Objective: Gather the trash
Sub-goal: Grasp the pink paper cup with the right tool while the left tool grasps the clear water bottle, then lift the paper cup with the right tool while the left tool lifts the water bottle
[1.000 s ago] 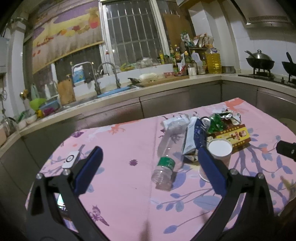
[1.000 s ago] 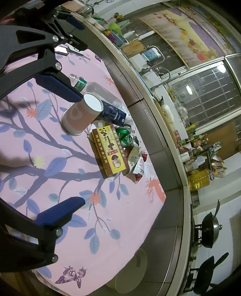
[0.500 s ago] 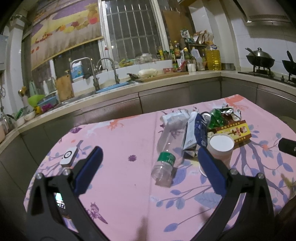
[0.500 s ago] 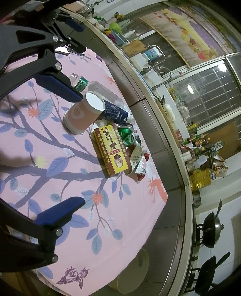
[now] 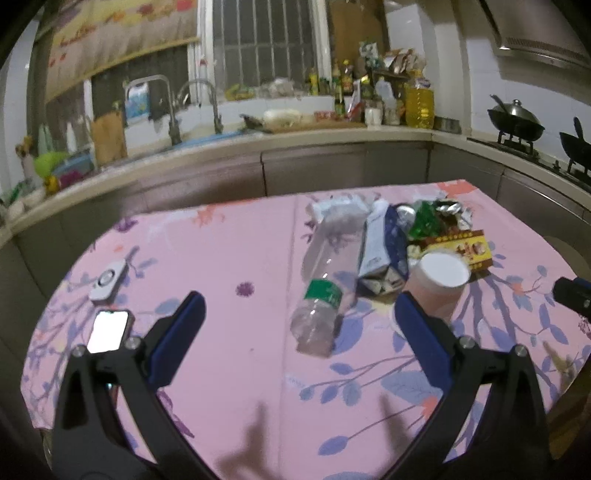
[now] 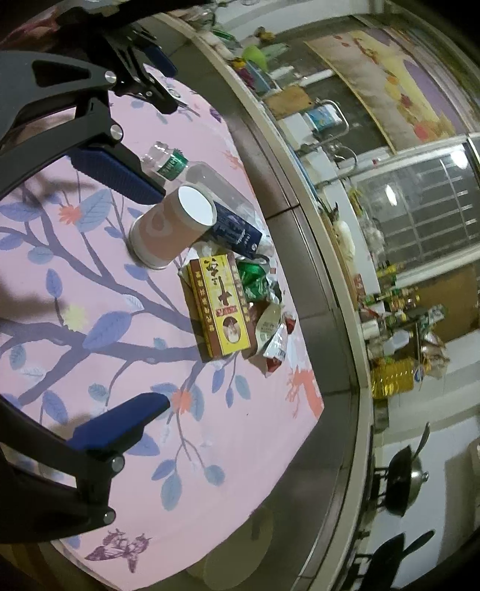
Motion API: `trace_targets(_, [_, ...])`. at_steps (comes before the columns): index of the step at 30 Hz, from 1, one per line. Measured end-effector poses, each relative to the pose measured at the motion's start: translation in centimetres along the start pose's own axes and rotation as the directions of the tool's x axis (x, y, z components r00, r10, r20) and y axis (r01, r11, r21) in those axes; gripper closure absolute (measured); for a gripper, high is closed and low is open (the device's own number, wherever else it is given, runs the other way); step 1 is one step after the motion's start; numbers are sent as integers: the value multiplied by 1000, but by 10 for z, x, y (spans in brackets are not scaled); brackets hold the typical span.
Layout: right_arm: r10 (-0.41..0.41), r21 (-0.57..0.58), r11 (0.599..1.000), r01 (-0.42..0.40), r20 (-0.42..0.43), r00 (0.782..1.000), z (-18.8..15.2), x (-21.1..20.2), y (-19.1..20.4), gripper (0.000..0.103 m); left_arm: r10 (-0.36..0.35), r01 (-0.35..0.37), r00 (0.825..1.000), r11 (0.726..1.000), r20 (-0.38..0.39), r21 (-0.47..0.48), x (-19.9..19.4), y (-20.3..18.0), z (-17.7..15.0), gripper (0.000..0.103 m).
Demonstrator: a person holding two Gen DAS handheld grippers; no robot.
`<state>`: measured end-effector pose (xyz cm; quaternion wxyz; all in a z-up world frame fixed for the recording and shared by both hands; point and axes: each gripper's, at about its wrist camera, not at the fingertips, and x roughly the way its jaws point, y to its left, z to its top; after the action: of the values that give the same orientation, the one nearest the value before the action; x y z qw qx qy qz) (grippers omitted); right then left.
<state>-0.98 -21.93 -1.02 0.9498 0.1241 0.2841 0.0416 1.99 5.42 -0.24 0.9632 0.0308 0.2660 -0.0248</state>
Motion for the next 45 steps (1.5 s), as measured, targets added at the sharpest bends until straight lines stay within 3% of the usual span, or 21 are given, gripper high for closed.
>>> trace_targets(6, [23, -75, 997, -25, -28, 999, -3, 11, 12, 8, -11, 2, 994, 996, -108, -84, 30, 26, -5, 5])
trace_targets(13, [68, -143, 986, -81, -91, 993, 0, 36, 27, 25, -17, 14, 992, 1000, -129, -22, 63, 17, 1, 5])
trace_targets(17, [100, -177, 977, -119, -114, 988, 5, 50, 39, 28, -45, 46, 985, 999, -167, 2, 89, 9, 4, 6])
trace_targets(22, [123, -213, 966, -149, -128, 984, 11, 66, 55, 28, -70, 75, 974, 997, -214, 14, 110, 3, 3, 18])
trace_targets(32, [139, -277, 945, -176, -148, 979, 15, 96, 81, 28, -91, 93, 967, 996, -236, -6, 121, 2, -2, 30])
trace_targets(38, [118, -303, 939, -161, -155, 981, 13, 116, 86, 29, -114, 113, 961, 993, -250, -17, 123, -2, -5, 54])
trace_targets(39, [117, -306, 938, -163, -164, 980, 13, 119, 86, 33, -117, 117, 961, 993, -250, -17, 123, -3, -5, 55])
trace_targets(40, [129, -307, 935, -180, -178, 976, 13, 122, 85, 47, -123, 123, 961, 992, -248, -15, 121, -3, -5, 58])
trace_targets(45, [168, -316, 926, -205, -143, 975, 13, 102, 85, 48, -119, 117, 967, 993, -226, -22, 102, 0, -6, 63])
